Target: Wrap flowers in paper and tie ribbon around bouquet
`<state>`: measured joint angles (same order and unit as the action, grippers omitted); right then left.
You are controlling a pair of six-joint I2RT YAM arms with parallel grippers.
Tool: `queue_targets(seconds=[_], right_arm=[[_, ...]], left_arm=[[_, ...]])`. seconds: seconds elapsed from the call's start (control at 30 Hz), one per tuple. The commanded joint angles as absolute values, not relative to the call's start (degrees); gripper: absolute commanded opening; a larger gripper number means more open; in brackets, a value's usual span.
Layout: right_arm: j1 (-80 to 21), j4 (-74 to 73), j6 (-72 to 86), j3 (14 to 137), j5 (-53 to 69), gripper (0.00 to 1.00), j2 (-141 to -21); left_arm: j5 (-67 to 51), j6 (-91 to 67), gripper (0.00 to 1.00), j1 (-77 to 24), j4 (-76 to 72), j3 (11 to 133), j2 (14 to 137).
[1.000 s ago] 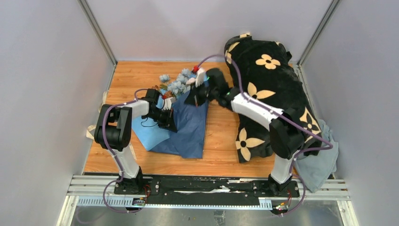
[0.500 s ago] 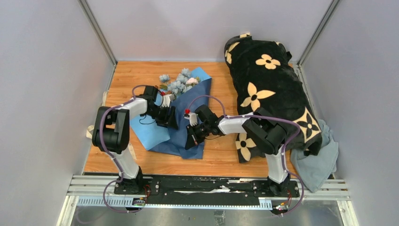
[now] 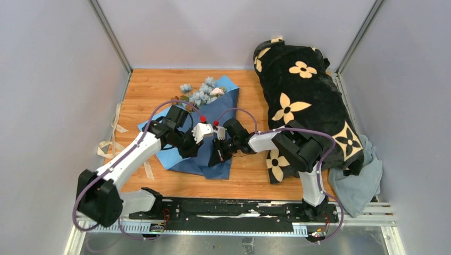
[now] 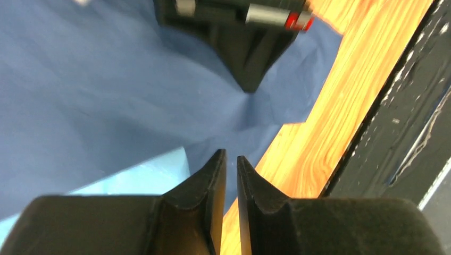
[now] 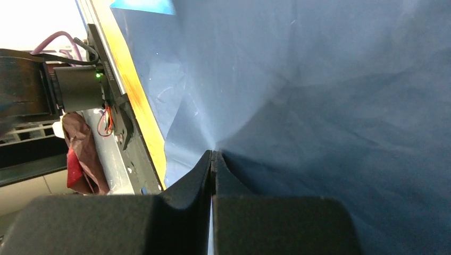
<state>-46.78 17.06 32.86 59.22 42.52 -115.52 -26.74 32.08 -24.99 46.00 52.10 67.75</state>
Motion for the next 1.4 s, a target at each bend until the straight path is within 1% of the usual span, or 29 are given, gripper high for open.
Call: queue_targets(seconds=[0.0, 0.03, 0.1, 0.17, 0.3, 0.4, 0.53, 0.73, 0.83, 0.9, 0.93, 0.97, 1.0, 1.03, 1.1, 1.13, 1.23, 1.37], right_arm=[[-44.77, 17.35, 34.69, 55.66, 35.50, 0.00, -119.43], [-44.89, 17.69, 34.87, 55.47, 35.37, 0.00, -119.32], [-44.82, 18.48, 35.44, 54.92, 35.05, 0.00, -119.27], [-44.75, 18.83, 35.81, 54.58, 35.02, 0.00, -119.29], [-44.80, 18.41, 35.54, 54.22, 34.82, 0.00, -119.27], [-44.80, 17.93, 35.13, 53.92, 33.92, 0.00, -119.17], [-44.81, 18.82, 35.37, 52.98, 33.31, 0.00, -119.11], [-44.82, 17.34, 34.31, 52.99, 32.87, 0.00, -119.37], [-44.76, 16.94, 34.18, 53.21, 32.58, 0.00, -119.28], [-44.94, 16.35, 33.84, 53.61, 32.27, 0.00, -119.26], [-44.99, 16.24, 33.59, 53.72, 32.19, 0.00, -119.24], [-45.08, 16.04, 33.38, 53.86, 32.14, 0.00, -119.26], [-45.13, 16.00, 33.13, 54.09, 32.05, 0.00, -119.28], [-45.17, 16.00, 33.00, 54.32, 32.12, 0.00, -119.37], [-45.26, 16.11, 32.75, 54.93, 32.46, 0.00, -119.61], [-45.34, 16.23, 32.69, 55.23, 32.78, 0.00, -119.73], [-45.60, 16.02, 31.98, 56.26, 33.21, 0.00, -119.80], [-45.85, 16.45, 31.39, 57.27, 33.93, 0.00, -119.46]], left_arm=[[-26.44, 36.98, 0.21, -25.00, 49.97, 51.30, 70.48], [-28.61, 37.66, 0.21, -25.09, 49.72, 50.81, 69.71], [-28.15, 38.11, 0.21, -26.78, 47.66, 49.17, 68.87], [-23.34, 40.50, 0.18, -27.80, 44.62, 46.00, 70.26], [-12.27, 47.35, 0.20, -28.56, 43.02, 42.22, 76.55], [-9.87, 50.10, 0.21, -28.65, 40.15, 39.00, 77.73], [-3.31, 52.79, 0.20, -28.83, 38.94, 34.09, 80.03], [9.11, 56.78, 0.19, -28.49, 41.91, 27.26, 76.68], [10.67, 57.95, 0.20, -24.03, 45.57, 27.80, 72.20], [9.87, 57.21, 0.21, -16.97, 46.66, 31.43, 68.43], [8.50, 56.25, 0.23, -14.72, 46.80, 33.04, 67.62], [5.92, 53.24, 0.27, -9.96, 46.95, 37.36, 66.66], [1.73, 49.41, 0.35, -6.31, 47.20, 40.78, 65.91], [-3.68, 43.83, 0.49, -2.02, 46.98, 44.44, 65.94], [-12.40, 33.70, 0.64, 5.84, 43.49, 49.86, 67.46], [-13.84, 28.34, 0.68, 8.74, 40.14, 51.89, 68.98], [-14.14, 15.07, 0.85, 15.01, 33.27, 56.89, 76.28], [-16.83, 7.67, 0.99, 18.83, 31.44, 61.36, 88.38]])
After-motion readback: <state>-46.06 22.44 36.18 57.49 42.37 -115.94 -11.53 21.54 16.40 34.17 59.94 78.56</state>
